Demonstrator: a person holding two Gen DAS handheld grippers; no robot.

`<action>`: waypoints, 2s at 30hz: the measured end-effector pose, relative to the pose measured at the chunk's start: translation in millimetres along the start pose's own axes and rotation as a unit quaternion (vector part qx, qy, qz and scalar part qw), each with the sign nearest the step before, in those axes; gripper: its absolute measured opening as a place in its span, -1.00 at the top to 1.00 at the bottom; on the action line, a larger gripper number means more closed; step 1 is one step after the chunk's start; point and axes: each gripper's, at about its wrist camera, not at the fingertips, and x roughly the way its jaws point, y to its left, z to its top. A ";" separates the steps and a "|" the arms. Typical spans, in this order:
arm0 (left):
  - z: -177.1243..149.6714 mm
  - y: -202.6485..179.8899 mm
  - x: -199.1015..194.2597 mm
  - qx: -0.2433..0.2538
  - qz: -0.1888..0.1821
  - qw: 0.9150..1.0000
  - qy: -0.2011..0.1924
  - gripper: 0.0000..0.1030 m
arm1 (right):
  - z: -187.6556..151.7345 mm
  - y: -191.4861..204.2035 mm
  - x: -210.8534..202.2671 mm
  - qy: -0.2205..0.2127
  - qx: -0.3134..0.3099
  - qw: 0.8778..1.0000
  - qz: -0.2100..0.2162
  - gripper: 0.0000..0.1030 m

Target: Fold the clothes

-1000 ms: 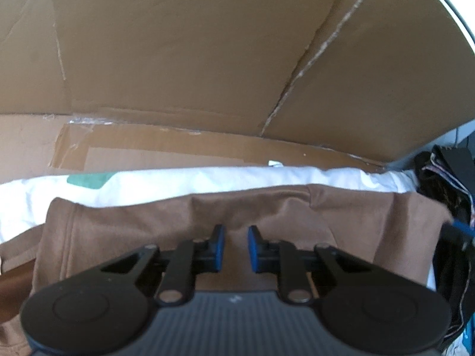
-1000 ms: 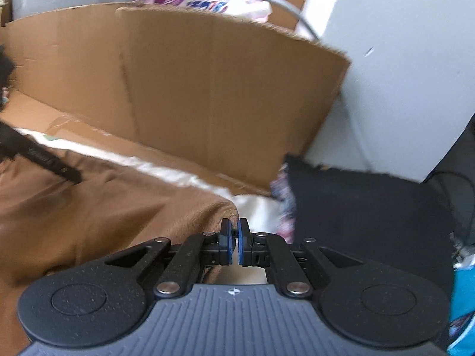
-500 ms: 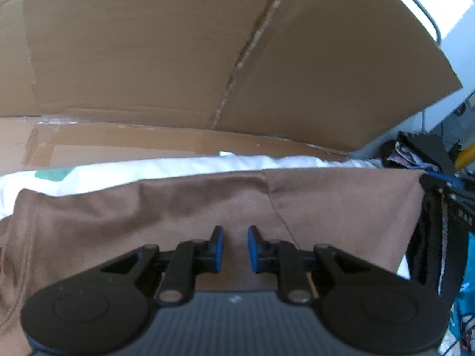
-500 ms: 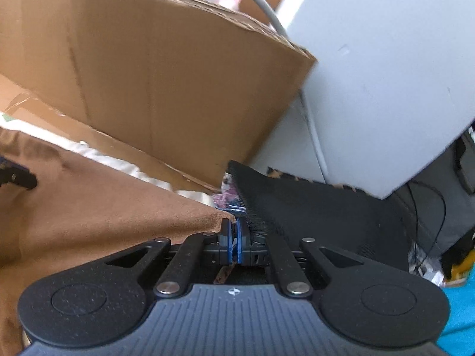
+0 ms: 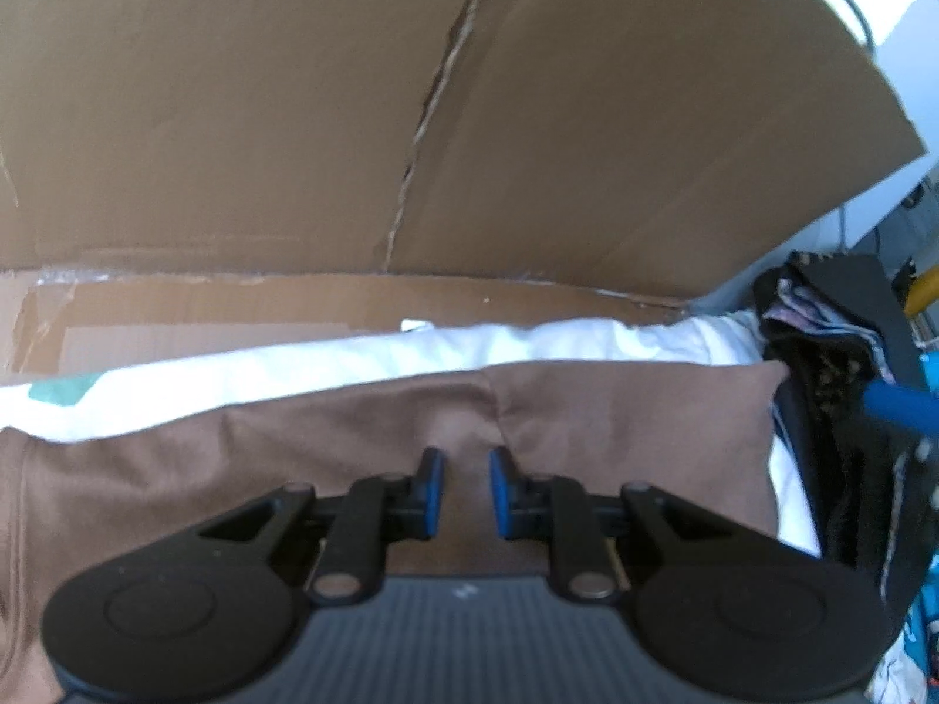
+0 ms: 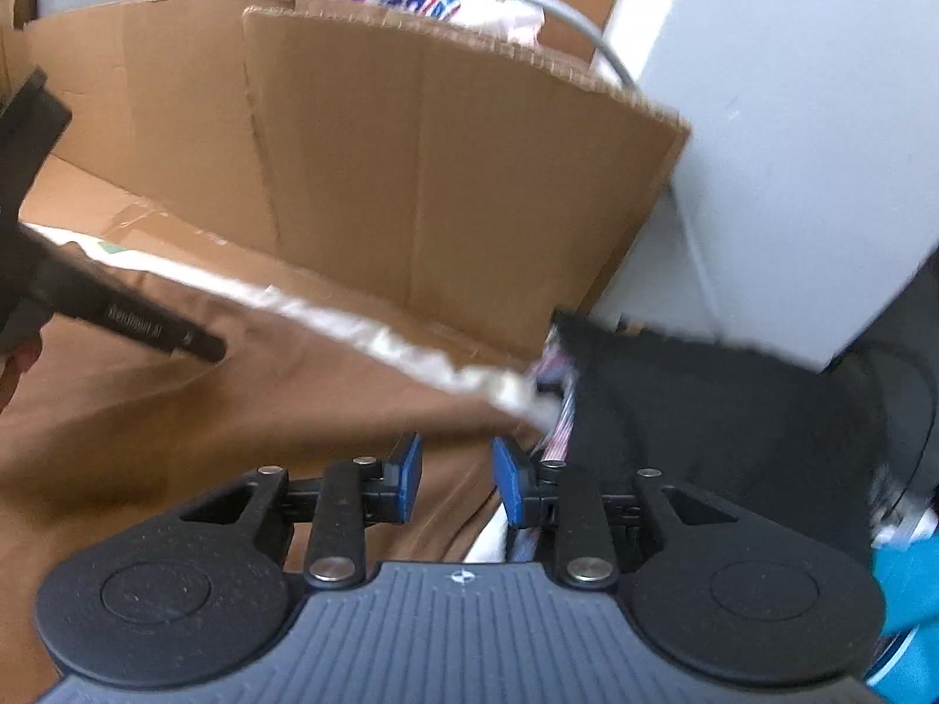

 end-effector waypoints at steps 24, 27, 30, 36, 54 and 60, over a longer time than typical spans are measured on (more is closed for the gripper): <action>-121.9 -61.0 -54.2 0.030 -0.038 0.999 -0.002 0.51 | -91.0 19.6 4.4 0.047 0.156 0.986 0.013 0.26; -128.1 -65.8 -50.0 0.036 -0.038 0.999 0.003 0.35 | -92.4 23.8 10.4 0.057 0.154 0.986 0.018 0.27; -132.2 -71.5 -42.7 0.049 -0.035 0.998 0.008 0.16 | -93.7 24.9 16.5 0.065 0.147 0.987 0.017 0.71; -142.9 -79.4 -31.3 0.069 -0.012 0.998 0.011 0.31 | -94.3 19.4 7.9 0.069 0.129 0.989 -0.005 0.93; -150.7 -78.1 -33.9 0.044 -0.056 0.997 0.019 0.94 | -86.1 19.8 -27.7 0.016 0.107 0.994 -0.016 0.73; -149.4 -72.0 -33.7 0.029 -0.066 0.997 0.019 0.94 | -64.7 20.1 3.1 0.001 0.116 0.993 0.027 0.75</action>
